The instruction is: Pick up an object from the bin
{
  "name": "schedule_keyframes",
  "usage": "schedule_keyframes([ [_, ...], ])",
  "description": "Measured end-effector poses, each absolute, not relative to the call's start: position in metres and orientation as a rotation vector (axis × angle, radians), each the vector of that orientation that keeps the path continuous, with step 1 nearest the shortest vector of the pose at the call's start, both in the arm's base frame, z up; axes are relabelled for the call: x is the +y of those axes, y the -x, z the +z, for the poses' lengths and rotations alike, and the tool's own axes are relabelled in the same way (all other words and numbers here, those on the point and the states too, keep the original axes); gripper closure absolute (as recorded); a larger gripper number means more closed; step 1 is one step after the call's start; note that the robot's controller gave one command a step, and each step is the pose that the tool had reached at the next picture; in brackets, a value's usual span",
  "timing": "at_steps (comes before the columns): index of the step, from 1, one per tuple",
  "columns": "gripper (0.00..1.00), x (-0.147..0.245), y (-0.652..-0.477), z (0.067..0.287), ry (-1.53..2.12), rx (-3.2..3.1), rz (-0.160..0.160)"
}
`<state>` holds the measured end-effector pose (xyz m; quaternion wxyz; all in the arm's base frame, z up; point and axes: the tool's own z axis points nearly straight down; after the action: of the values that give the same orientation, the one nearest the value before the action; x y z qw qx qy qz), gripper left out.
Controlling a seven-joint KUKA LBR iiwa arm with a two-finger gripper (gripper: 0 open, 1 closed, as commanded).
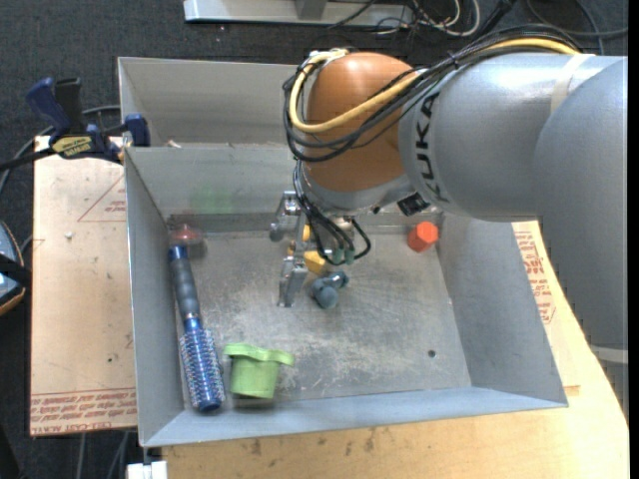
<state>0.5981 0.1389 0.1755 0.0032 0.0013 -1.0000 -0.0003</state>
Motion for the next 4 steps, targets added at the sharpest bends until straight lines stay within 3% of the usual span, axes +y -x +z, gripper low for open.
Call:
schedule_keyframes([
  [1, 0.00, 0.105, -0.566, 0.127, -0.067, -3.134, 0.002],
  [2, 0.00, 0.065, -0.590, 0.095, -0.334, -3.132, -0.006],
  [3, 0.00, 0.014, -0.607, 0.078, -0.402, -3.097, -0.014],
  [4, 0.00, 0.030, -0.616, 0.075, -0.352, -3.122, 0.003],
])
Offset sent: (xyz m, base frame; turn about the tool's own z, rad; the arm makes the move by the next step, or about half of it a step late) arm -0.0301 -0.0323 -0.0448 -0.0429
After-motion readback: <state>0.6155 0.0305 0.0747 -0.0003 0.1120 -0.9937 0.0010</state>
